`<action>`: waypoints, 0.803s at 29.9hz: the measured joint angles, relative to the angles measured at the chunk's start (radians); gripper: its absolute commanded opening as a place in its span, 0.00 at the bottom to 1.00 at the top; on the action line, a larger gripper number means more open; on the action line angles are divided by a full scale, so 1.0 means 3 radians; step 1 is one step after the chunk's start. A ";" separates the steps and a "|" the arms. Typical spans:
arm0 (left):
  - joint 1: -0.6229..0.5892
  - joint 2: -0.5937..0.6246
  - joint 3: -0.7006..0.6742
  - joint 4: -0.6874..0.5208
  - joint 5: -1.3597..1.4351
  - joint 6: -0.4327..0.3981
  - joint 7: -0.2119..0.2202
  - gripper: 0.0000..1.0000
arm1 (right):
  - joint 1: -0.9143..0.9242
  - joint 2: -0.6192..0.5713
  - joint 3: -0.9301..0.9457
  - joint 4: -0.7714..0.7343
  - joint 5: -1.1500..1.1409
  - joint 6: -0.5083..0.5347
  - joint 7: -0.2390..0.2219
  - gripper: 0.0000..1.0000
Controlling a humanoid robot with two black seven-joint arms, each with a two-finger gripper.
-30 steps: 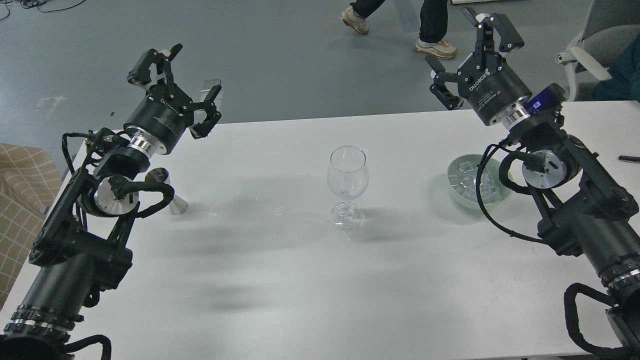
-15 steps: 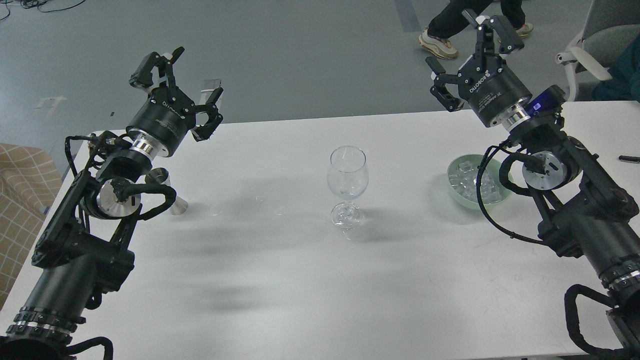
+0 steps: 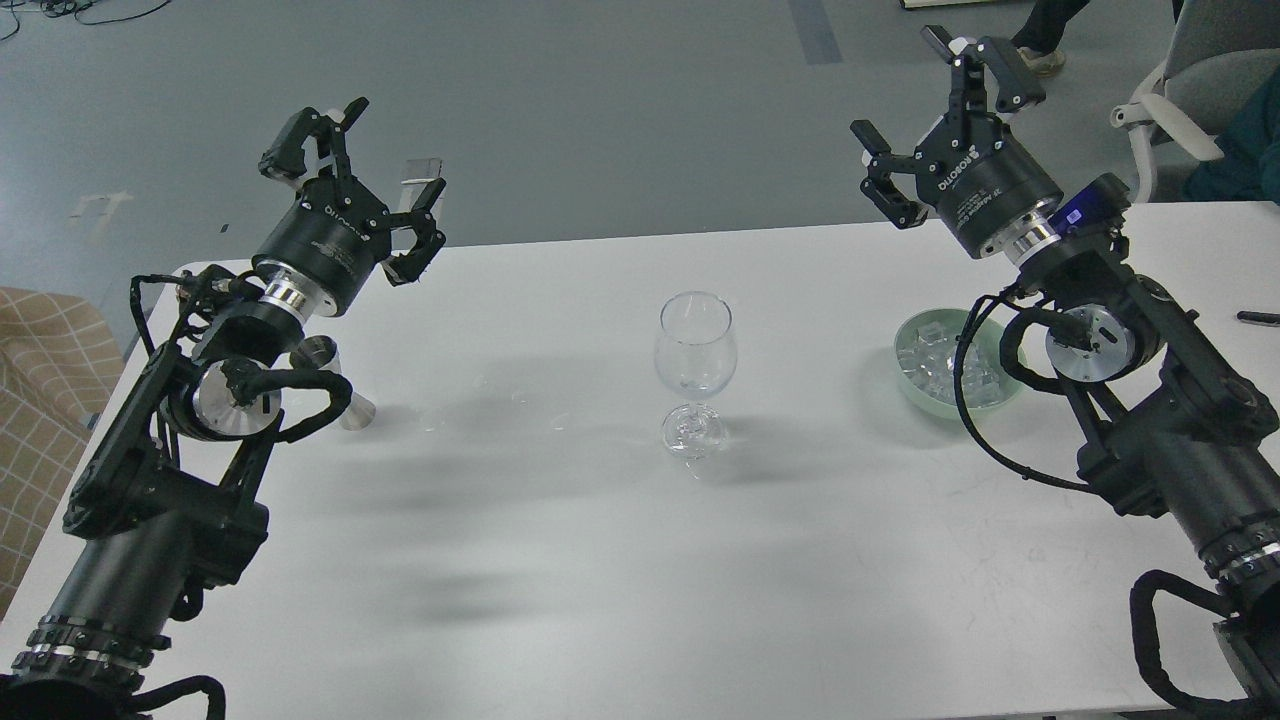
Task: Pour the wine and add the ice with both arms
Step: 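Lower the left gripper down to the small metal jigger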
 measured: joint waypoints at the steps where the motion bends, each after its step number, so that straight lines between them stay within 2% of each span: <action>1: 0.0002 0.0000 0.0000 0.0000 0.0000 0.0000 0.0006 0.97 | 0.0000 0.0000 0.0001 0.0000 0.0000 0.0001 -0.0010 1.00; 6: 0.0045 0.0050 -0.0050 -0.0164 -0.0124 0.0100 0.0138 0.96 | 0.0000 -0.0027 0.0003 0.0000 0.0000 0.0002 -0.0030 1.00; 10: 0.0220 0.0143 -0.0272 -0.0475 -0.0387 0.0190 0.0460 0.95 | -0.0004 -0.0054 0.0003 0.0000 0.0000 0.0002 -0.0031 1.00; 12: 0.0331 0.0181 -0.0411 -0.0650 -0.0443 0.0227 0.0573 0.95 | -0.0004 -0.0060 0.0001 0.0000 0.0000 0.0002 -0.0032 1.00; 18: 0.0889 0.0217 -0.0938 -0.1246 -0.0545 0.0336 0.0976 0.95 | 0.0014 -0.0062 -0.0008 0.0000 0.0000 0.0002 -0.0032 1.00; 21: 0.1210 0.0198 -0.1167 -0.1472 -0.0703 0.0402 0.1056 0.95 | 0.0011 -0.0057 -0.0012 0.0000 0.0000 0.0002 -0.0032 1.00; 24: 0.1529 0.0192 -0.1347 -0.1611 -0.0851 0.0432 0.1068 0.95 | 0.0002 -0.0052 -0.0014 0.0000 0.0000 0.0002 -0.0032 1.00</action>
